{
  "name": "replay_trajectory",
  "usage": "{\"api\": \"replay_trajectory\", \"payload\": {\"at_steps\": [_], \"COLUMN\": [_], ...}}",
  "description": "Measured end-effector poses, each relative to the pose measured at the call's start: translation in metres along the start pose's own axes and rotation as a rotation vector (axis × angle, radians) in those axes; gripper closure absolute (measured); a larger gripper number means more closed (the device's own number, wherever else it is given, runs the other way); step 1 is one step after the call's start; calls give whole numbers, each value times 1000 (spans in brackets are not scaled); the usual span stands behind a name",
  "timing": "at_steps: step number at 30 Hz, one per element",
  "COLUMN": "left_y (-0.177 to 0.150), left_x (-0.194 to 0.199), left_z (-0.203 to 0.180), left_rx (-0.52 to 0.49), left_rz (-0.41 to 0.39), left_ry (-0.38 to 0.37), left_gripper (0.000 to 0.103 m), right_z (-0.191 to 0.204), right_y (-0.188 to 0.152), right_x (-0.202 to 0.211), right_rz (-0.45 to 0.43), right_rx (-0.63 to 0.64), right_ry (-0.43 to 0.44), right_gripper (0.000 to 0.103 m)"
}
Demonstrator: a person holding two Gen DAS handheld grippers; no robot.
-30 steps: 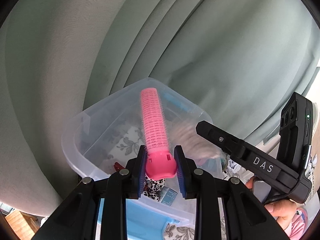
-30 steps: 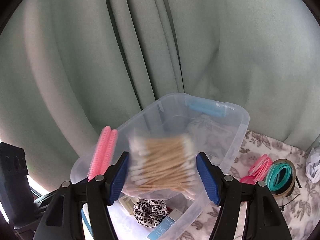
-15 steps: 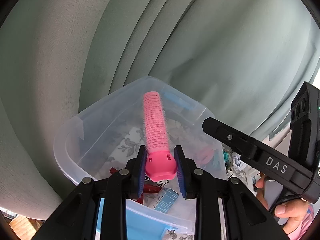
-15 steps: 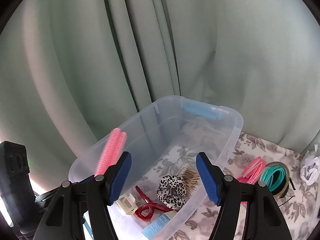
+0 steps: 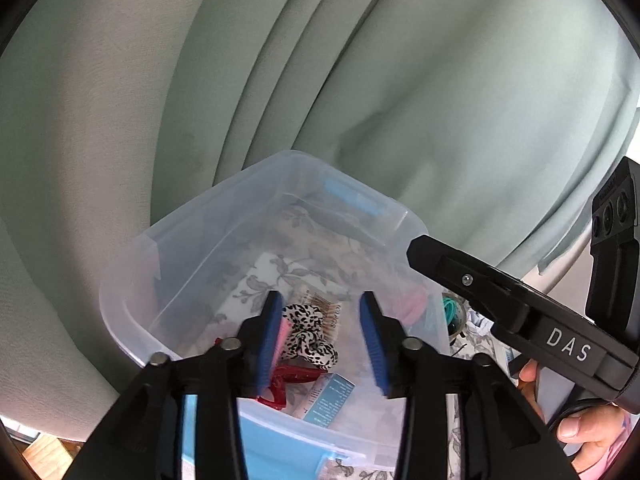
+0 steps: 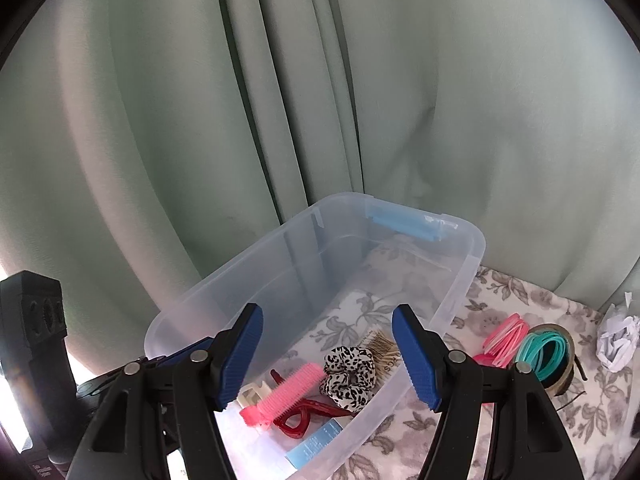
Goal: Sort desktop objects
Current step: 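Open the left tool to drop the roller while the right tool drops the swab bag into the bin, then move both tools back toward the packing tape roll and hair ties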
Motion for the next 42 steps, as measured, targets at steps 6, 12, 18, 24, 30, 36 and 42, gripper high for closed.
{"api": "replay_trajectory", "payload": {"at_steps": [6, 12, 18, 24, 30, 36, 42], "left_y": [-8, -9, -9, -10, -9, -10, -13], "left_x": [-7, 1, 4, 15, 29, 41, 52], "left_z": [-12, -11, -8, -11, -20, -38, -61], "left_rx": [-4, 3, 9, 11, -5, -39, -61], "left_rz": [-3, -10, -4, -21, -40, -56, -86], "left_ry": [5, 13, 11, 13, 7, -15, -42], "left_gripper": [52, 38, 35, 34, 34, 33, 33], "right_z": [-3, -2, 0, 0, -8, -22, -36], "right_y": [0, -1, -4, -5, -7, -12, -25], "right_x": [5, 6, 10, 19, 39, 66, 100], "right_rz": [-1, 3, 6, -7, -56, -113, -162], "right_rx": [6, 29, 59, 63, 34, -6, -13], "right_ry": [0, 5, 18, 27, 56, 68, 19], "right_gripper": [32, 32, 32, 31, 23, 14, 2]}}
Point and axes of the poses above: each gripper's, at about its wrist camera, not at the fingertips, and x roughly against the way its jaws point, z to its left, y to its top, the point moved 5 cm from there along -x, roughly the way its jaws point, and after that the axes turned 15 degrees about y, right-handed, at the moved point
